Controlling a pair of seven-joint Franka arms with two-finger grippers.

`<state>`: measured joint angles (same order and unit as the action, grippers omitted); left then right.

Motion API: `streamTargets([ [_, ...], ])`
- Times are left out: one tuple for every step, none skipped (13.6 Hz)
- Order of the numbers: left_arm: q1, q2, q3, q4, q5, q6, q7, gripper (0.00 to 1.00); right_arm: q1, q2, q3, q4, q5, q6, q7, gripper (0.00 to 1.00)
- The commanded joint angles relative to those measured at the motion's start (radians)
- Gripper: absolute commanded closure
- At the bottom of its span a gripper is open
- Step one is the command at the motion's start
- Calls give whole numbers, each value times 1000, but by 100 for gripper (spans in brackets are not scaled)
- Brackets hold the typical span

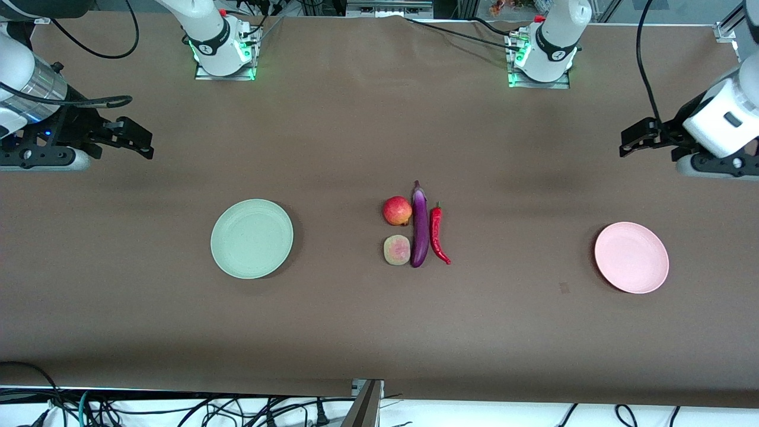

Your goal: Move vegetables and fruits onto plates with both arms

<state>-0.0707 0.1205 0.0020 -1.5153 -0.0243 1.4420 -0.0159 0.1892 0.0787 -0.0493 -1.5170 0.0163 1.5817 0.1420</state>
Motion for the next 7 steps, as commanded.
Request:
streamTargets([
  [-20, 99, 1, 27, -22, -71, -12, 0, 1, -7, 2, 3, -18, -8, -15, 0],
  [-20, 134, 0, 30, -29, -65, -12, 0, -1, -7, 2, 3, -18, -8, -15, 0],
  [-26, 177, -1, 36, -57, -42, -18, 0, -1, -7, 2, 3, -18, -8, -15, 0],
  [-37, 229, 1, 40, -93, 1, -42, 0, -2, -7, 2, 1, -18, -8, -15, 0],
  [-37, 264, 0, 40, -117, 55, -86, 0, -2, -7, 2, 1, -18, -8, -15, 0],
  [-50, 286, -1, 38, -137, 101, -128, 0, -2, -7, 2, 3, -18, -8, -15, 0],
  [-82, 318, -1, 40, -147, 148, -183, 0, -2, -7, 2, 1, -18, -9, -13, 0],
])
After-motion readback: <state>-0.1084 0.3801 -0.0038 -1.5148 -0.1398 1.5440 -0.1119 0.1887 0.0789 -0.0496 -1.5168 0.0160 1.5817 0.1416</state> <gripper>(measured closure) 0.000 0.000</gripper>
